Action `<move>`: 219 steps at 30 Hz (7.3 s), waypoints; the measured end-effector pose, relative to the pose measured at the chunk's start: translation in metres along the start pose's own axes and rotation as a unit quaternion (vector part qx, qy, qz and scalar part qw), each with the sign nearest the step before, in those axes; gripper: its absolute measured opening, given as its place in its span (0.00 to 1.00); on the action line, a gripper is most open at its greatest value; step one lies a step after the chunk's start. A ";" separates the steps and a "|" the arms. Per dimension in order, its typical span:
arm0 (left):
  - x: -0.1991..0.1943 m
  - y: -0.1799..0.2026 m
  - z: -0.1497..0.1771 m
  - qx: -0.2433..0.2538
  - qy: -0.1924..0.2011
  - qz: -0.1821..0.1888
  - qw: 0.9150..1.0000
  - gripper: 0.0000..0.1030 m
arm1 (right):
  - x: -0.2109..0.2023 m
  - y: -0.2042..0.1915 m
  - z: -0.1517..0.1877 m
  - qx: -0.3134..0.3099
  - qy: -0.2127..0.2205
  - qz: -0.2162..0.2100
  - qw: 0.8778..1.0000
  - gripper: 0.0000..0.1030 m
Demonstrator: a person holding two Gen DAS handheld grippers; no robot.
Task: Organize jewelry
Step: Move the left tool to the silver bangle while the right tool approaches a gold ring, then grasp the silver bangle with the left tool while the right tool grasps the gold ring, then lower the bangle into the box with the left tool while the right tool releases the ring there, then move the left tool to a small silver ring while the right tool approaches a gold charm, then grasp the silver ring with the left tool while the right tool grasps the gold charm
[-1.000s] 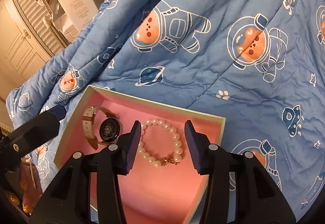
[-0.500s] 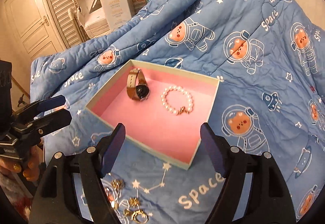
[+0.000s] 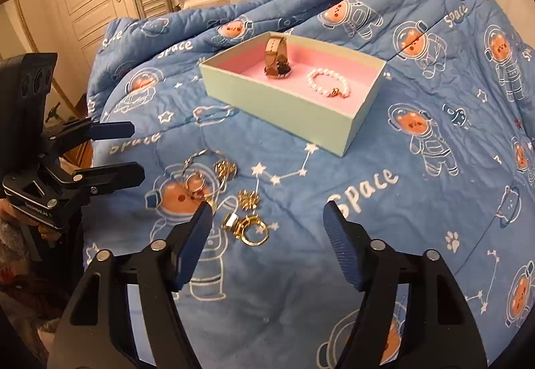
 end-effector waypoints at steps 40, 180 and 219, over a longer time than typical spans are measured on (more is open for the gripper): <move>0.062 0.041 -0.002 0.088 -0.050 0.023 0.995 0.52 | 0.005 0.012 0.030 0.047 -0.011 -0.013 0.999 0.25; 0.005 -0.018 -0.023 -0.020 0.000 -0.017 1.000 0.93 | 0.014 0.016 -0.024 0.028 -0.010 0.003 1.000 0.56; 0.039 0.032 0.015 0.085 -0.026 -0.026 0.996 0.49 | 0.032 -0.022 0.023 -0.003 -0.028 0.009 1.000 0.14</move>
Point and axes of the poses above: each gripper's, at about its wrist camera, not at the fingertips, and x roughly the way its jaws point, y to its right, z to its underside, the point moved 1 cm from there along x, roughly the way its jaws point, and after that the axes turned 12 degrees about y, right-handed, at the moved point
